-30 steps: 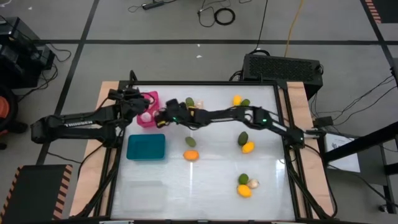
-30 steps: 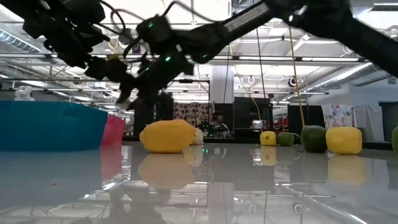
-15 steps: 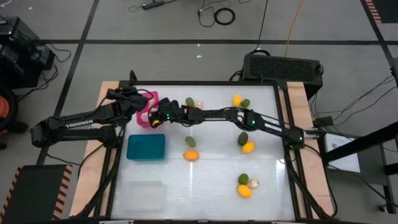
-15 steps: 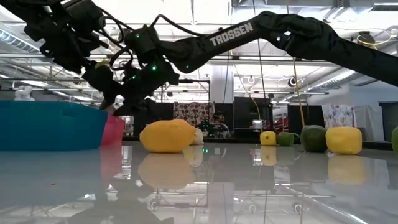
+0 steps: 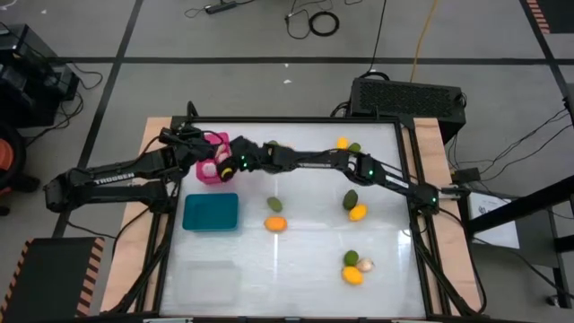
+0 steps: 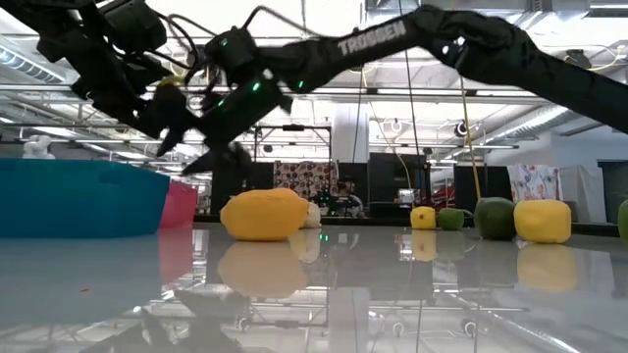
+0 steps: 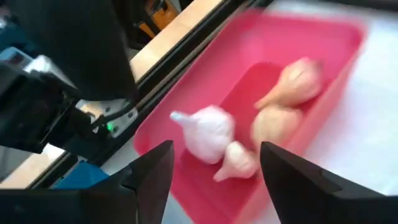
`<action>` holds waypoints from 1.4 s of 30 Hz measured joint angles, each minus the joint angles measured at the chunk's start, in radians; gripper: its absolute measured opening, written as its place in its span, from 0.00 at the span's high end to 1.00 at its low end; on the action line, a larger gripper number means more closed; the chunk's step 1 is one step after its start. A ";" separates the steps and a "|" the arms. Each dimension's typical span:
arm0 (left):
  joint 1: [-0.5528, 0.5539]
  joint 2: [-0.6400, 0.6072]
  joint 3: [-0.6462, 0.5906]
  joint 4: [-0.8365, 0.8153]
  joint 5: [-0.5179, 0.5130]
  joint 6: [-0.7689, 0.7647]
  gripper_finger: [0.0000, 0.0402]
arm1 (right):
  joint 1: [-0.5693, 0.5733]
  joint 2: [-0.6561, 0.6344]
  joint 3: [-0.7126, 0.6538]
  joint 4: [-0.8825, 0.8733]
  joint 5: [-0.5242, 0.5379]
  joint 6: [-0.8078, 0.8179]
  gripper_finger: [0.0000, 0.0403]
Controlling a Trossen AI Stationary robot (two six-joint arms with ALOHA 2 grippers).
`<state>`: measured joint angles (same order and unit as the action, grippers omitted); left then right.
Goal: Sort produce into baskets
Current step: Put the white garlic into the pink bin
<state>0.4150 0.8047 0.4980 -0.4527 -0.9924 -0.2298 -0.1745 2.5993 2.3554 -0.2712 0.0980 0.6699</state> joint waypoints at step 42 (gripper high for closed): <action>-0.258 -0.317 -0.083 0.020 0.694 0.000 0.35 | -0.204 -0.232 -0.050 -0.926 0.164 -0.114 0.43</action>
<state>0.1566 0.4881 0.4149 -0.4331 -0.2989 -0.2302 -0.3780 2.3674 2.3058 -1.1969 0.2617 0.5560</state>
